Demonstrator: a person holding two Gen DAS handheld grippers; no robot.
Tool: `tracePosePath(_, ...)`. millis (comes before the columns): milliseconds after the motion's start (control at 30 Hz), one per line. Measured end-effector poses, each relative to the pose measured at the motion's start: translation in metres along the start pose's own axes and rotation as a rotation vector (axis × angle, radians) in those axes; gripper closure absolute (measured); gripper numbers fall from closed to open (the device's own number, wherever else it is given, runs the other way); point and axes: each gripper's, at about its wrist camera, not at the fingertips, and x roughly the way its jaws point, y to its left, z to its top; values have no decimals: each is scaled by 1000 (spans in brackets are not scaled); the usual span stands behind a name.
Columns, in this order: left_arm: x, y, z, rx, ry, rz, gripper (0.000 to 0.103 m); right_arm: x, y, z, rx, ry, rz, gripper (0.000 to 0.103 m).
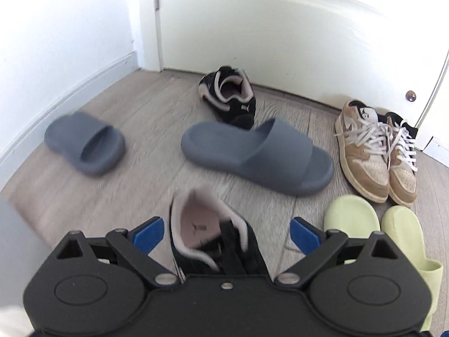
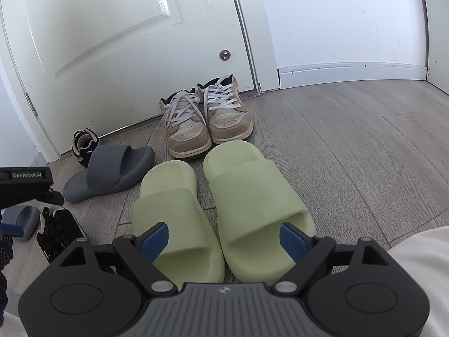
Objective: Organize scattered shoes
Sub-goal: 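Reach the left gripper to the black sneaker by the door and grasp its heel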
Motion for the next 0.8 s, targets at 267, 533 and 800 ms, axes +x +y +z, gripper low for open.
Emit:
tracePosePath(267,63,26,79,-67,-7,-63,8,13,15,3,-34,41,4,15)
tracePosePath(533,184,1,161,-70,72,-14,8,40,35,16,-55,85,3,14)
tracePosePath(800,246,-15,194,-98,78,130,8,70,44,41,-78,66,-12,14)
